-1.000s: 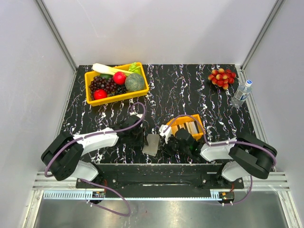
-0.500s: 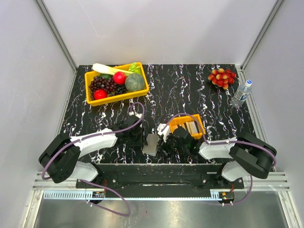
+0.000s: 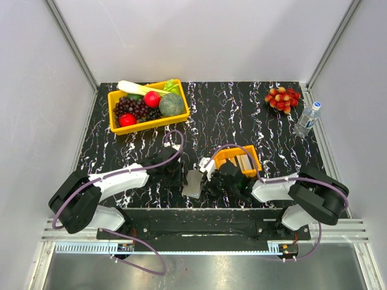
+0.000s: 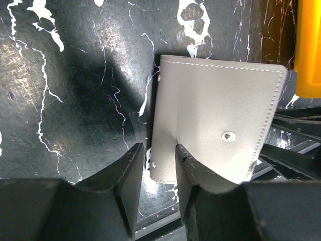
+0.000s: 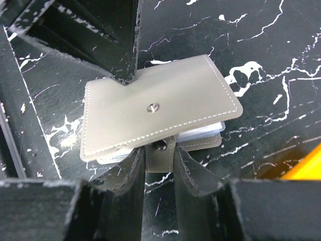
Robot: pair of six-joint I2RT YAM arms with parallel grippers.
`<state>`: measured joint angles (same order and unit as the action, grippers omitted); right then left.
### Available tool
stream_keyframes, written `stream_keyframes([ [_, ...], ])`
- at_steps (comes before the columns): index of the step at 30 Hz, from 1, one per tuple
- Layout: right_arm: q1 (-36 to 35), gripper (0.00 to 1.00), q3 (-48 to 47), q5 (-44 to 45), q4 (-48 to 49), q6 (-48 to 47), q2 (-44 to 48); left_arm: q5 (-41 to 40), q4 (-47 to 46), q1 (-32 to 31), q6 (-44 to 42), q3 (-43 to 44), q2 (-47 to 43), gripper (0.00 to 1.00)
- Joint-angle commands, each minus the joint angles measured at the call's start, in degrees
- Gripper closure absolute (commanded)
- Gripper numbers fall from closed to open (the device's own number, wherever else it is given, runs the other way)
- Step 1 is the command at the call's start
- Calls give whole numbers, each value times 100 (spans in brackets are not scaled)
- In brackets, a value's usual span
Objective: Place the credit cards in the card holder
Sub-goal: Close the card holder at the center of the board.
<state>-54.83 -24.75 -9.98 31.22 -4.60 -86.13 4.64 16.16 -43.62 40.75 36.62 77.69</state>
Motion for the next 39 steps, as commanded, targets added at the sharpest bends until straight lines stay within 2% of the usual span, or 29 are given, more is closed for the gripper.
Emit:
stream_keyframes([
  [1,-63,73,435,92,542,29,570,-121,-52,-33,-6,161,-9,64],
  [8,-63,75,779,-21,964,21,799,-324,80,-50,20,284,369,66],
  [12,-63,76,989,-101,1543,-14,790,-359,62,-112,20,311,510,68],
  [16,-72,78,1315,-118,2334,-85,852,-447,71,-138,126,284,291,66],
  [20,-63,78,1403,-180,2485,-129,861,-447,62,-138,187,302,19,62],
  [25,-72,79,1614,-206,3169,-120,782,-421,-130,-138,179,275,-315,59],
  [33,-72,79,1588,-259,3346,-67,571,466,-834,-182,-85,135,-167,61],
  [39,-72,79,1605,-277,3303,-67,606,617,-931,-367,-138,152,325,64],
])
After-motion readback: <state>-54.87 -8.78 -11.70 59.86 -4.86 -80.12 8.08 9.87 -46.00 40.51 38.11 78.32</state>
